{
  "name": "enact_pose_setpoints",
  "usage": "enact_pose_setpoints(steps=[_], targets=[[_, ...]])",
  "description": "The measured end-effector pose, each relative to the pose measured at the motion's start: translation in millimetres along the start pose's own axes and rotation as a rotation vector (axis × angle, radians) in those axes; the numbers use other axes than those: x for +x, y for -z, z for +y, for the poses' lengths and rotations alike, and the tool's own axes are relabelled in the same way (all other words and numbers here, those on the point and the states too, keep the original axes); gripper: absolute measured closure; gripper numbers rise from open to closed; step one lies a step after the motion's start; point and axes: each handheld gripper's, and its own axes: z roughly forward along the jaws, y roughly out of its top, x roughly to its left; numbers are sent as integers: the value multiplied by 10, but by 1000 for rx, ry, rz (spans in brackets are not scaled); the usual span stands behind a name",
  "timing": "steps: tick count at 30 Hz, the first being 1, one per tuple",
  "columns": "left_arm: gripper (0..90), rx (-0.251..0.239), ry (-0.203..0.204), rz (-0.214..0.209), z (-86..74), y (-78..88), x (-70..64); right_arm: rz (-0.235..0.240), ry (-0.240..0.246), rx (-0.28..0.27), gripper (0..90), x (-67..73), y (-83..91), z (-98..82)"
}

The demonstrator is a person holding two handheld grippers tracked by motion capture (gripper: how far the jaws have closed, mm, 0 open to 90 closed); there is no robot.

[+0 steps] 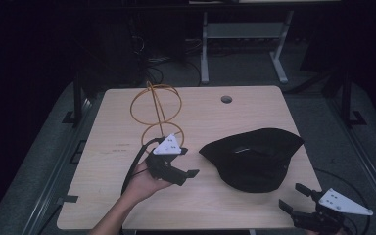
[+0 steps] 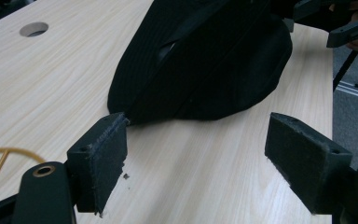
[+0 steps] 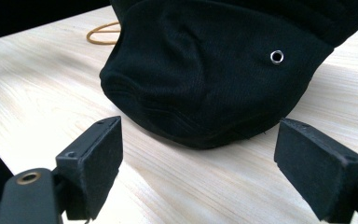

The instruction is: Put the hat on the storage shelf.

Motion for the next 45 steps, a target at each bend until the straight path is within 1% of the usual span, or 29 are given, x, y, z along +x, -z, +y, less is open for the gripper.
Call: enact_pose_setpoints(steps=[4, 6, 8, 9, 10, 12, 14, 15, 16, 17, 18, 19, 21, 22, 23, 24, 27, 29, 30, 31, 32, 33, 34, 35, 36, 37, 39, 42, 45], targets=[[213, 8, -17, -8, 93, -48, 0, 4, -2, -3, 149, -10, 1, -7], [214, 11, -24, -19, 184, -103, -1, 4, 0, -4, 150, -10, 4, -6], [215, 8, -26, -24, 205, -122, 0, 5, -3, -6, 149, -12, 7, -4], [215, 17, -29, -32, 263, -180, 3, 5, -6, -7, 149, -12, 10, -3], [215, 17, -29, -32, 263, -180, 3, 5, -6, -9, 149, -13, 12, -2], [215, 33, -38, -49, 350, -277, 11, 6, -5, -9, 149, -16, 13, -7], [215, 36, -41, -53, 370, -298, 13, 8, -5, -11, 149, -18, 15, -11], [215, 36, -43, -68, 415, -355, 11, 7, -5, -11, 149, -19, 19, -12], [215, 36, -43, -68, 415, -355, 11, 5, -6, -11, 149, -19, 23, -13], [215, 45, -47, -79, 457, -418, 0, 7, -9, -13, 149, -22, 27, -12], [215, 45, -47, -79, 457, -418, 0, 7, -9, -13, 149, -22, 27, -12], [215, 68, -57, -89, 496, -497, -13, 8, -10, -14, 147, -24, 27, -10], [217, 82, -63, -96, 533, -567, -26, 8, -9, -15, 147, -22, 25, -12], [221, 82, -63, -96, 533, -567, -26, 8, -9, -15, 147, -22, 25, -12], [222, 94, -76, -105, 576, -619, -29, 10, -9, -13, 147, -22, 20, -16], [224, 94, -76, -105, 576, -619, -29, 10, -9, -13, 147, -22, 20, -16], [245, 110, -73, -110, 633, -722, -34, 12, -10, -17, 147, -24, 29, -20], [267, 131, -81, -109, 636, -773, -25, 12, -10, -17, 146, -24, 31, -19], [295, 131, -81, -109, 636, -773, -25, 12, -10, -17, 146, -24, 31, -19], [295, 153, -90, -116, 619, -805, -26, 11, -7, -18, 147, -22, 31, -19], [343, 172, -107, -102, 600, -827, -33, 11, -7, -18, 147, -20, 29, -20], [400, 179, -112, -98, 580, -840, -30, 15, -19, -14, 145, -17, 18, -24], [400, 174, -106, -104, 564, -846, -23, 15, -19, -14, 145, -17, 18, -24], [493, 154, -98, -106, 536, -834, -11, 19, -15, -11, 144, -17, 7, -26], [530, 139, -86, -116, 523, -821, -4, 20, -16, -11, 144, -14, 4, -26], [570, 139, -86, -116, 523, -821, -4, 20, -16, -11, 144, -14, 4, -26], [604, 129, -87, -123, 514, -808, 1, 21, -17, -9, 144, -1, -6, -22], [672, 130, -117, -141, 506, -793, -40, 25, -19, -11, 144, 5, -29, -20], [729, 128, -127, -162, 510, -793, -84, 30, -25, -3, 144, 10, -59, -14]])
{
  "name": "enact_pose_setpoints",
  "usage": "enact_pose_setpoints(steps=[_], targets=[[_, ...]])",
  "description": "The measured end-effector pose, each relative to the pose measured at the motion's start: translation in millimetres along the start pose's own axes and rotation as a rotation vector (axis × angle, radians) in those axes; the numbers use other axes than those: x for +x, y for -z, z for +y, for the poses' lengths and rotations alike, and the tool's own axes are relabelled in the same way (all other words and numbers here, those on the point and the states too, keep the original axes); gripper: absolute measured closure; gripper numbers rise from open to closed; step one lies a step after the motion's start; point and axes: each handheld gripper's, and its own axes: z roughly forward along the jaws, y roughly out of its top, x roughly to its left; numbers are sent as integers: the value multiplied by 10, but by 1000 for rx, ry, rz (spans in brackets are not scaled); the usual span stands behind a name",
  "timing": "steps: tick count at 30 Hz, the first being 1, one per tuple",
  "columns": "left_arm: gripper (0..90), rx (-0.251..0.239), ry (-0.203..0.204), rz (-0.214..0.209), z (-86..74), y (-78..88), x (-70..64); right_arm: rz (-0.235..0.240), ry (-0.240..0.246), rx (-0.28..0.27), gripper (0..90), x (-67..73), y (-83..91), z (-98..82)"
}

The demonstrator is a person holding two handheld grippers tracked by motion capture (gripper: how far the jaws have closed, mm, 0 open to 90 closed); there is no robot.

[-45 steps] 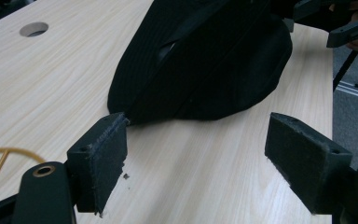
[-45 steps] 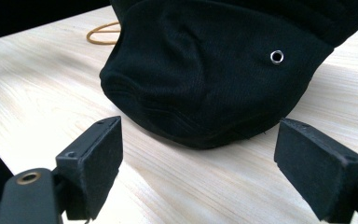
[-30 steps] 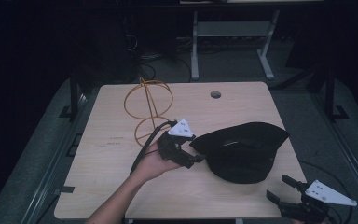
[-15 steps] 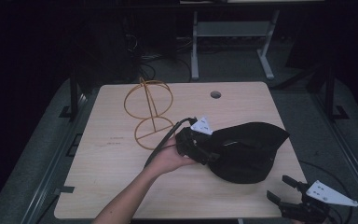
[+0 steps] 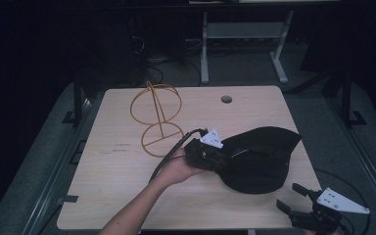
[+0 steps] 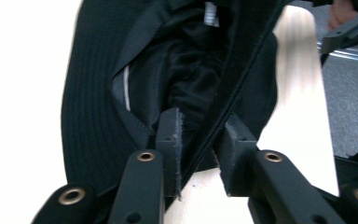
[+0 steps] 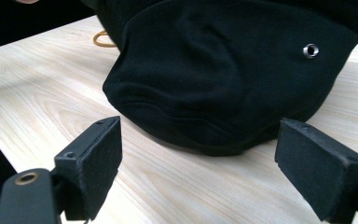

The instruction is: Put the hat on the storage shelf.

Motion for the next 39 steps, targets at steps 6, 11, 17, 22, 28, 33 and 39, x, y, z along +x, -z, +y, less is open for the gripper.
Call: enact_pose_setpoints(steps=[6, 11, 17, 22, 28, 33, 39], targets=[[836, -12, -46, -30, 24, -21, -85, 9, -8, -3, 144, -2, -41, 8], [858, -40, -45, -45, 39, -2, -113, 19, -11, 0, 144, 12, -93, 24], [860, -101, -12, -60, 91, 78, -115, 48, -8, -21, 144, 71, -162, 93], [861, -152, 14, -63, 148, 133, -106, 52, 19, -26, 141, 147, -202, 160], [863, -181, 43, -64, 280, 164, -86, 18, 21, -34, 134, 197, -238, 236], [863, -205, 52, -83, 381, 142, -99, -2, 22, -39, 124, 185, -241, 262], [863, -214, 28, -104, 509, 78, -198, -5, 85, -34, 122, 281, -323, 330]])
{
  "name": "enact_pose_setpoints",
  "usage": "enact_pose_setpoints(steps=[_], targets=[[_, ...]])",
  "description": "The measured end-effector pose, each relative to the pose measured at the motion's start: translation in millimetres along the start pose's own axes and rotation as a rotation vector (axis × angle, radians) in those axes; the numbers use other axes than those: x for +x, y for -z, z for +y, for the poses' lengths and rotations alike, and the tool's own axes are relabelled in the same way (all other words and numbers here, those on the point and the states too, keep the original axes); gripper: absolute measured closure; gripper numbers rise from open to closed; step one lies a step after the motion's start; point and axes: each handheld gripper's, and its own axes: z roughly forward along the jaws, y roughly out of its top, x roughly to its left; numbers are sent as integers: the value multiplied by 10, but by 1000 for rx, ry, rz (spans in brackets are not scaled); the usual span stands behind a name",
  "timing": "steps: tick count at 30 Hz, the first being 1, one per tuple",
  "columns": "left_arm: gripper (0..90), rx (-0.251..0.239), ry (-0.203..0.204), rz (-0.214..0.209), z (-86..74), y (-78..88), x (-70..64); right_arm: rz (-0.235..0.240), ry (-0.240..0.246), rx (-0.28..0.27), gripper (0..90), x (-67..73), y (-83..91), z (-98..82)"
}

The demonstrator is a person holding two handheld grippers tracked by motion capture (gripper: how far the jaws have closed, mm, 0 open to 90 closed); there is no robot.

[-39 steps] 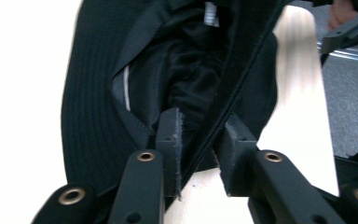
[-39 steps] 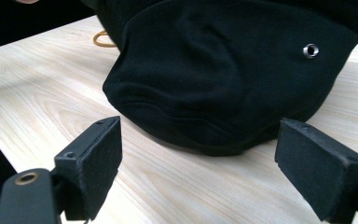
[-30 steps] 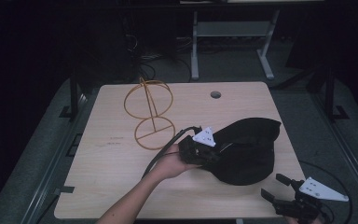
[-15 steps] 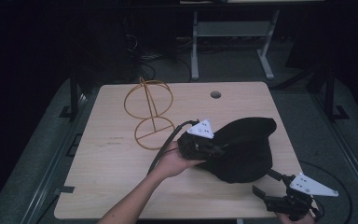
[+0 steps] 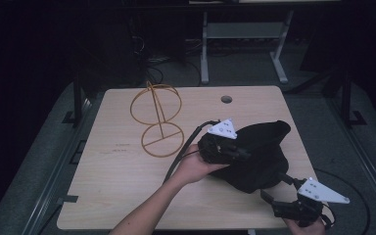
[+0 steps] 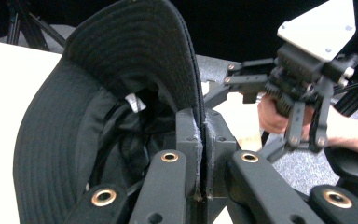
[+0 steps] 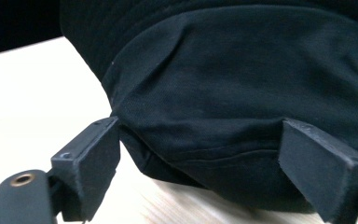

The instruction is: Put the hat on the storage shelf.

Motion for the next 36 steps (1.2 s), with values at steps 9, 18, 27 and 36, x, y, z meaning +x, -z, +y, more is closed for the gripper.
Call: enact_pose_setpoints(steps=[9, 18, 27, 36], targets=[[864, -5, -10, -12, 101, -59, -57, -27, 43, 34, 135, 1, -153, 33], [866, -25, -5, -31, 226, -104, -75, -48, 79, 79, 407, -51, -258, 36], [865, -12, -18, -20, 256, -97, -93, -63, 129, 76, 728, -72, -306, 72], [829, -1, 2, 51, 146, 51, -6, -27, 130, 56, 850, -106, -203, 137]])
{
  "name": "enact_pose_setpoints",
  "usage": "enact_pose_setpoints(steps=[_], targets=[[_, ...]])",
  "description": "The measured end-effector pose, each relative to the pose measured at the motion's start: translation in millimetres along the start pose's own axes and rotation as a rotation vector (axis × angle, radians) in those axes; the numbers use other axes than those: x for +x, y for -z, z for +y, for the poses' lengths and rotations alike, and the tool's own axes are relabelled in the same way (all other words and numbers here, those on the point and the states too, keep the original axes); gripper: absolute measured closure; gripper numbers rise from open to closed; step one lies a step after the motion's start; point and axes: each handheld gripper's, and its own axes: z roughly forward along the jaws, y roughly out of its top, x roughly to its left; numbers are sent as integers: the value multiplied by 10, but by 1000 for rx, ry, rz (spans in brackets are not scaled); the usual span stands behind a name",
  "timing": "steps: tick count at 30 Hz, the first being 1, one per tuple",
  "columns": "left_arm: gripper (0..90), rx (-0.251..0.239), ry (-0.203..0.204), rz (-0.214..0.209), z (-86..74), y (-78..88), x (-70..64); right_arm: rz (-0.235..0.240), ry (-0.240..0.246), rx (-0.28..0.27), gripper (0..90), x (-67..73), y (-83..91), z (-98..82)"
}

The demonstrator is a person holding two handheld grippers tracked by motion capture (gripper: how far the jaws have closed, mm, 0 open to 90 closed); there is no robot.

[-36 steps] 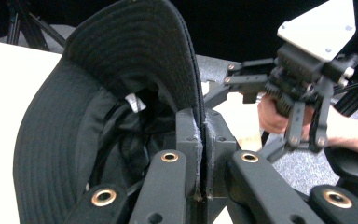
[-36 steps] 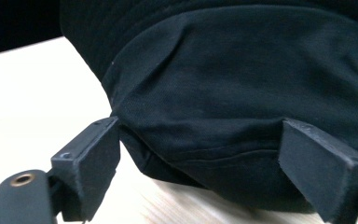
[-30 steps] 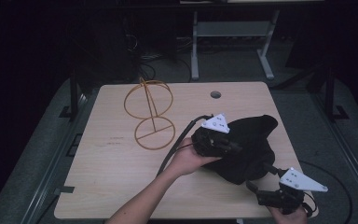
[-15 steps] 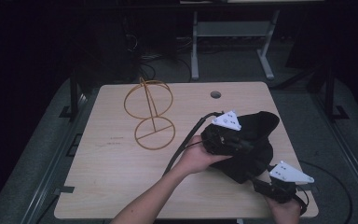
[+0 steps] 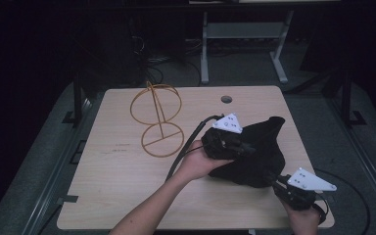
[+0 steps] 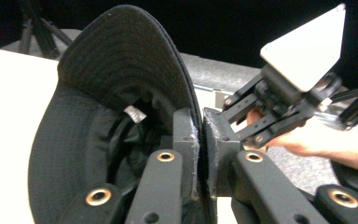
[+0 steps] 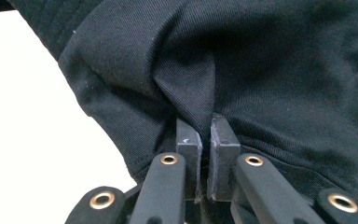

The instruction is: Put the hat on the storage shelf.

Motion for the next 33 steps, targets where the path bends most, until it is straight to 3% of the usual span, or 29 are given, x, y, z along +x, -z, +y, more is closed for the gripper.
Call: enact_pose_setpoints(steps=[11, 19, 23, 33], targets=[[635, 24, -10, 68, -51, 189, 1, 15, -39, -39, 854, -109, 165, 104], [587, 31, -19, 118, -146, 346, 1, 33, -23, -22, 855, -150, 216, 211], [574, 27, -16, 127, -203, 417, 1, 55, -36, -9, 855, -173, 210, 243], [539, 1, -9, 148, -342, 583, 0, 55, -39, 7, 856, -205, 208, 321]])
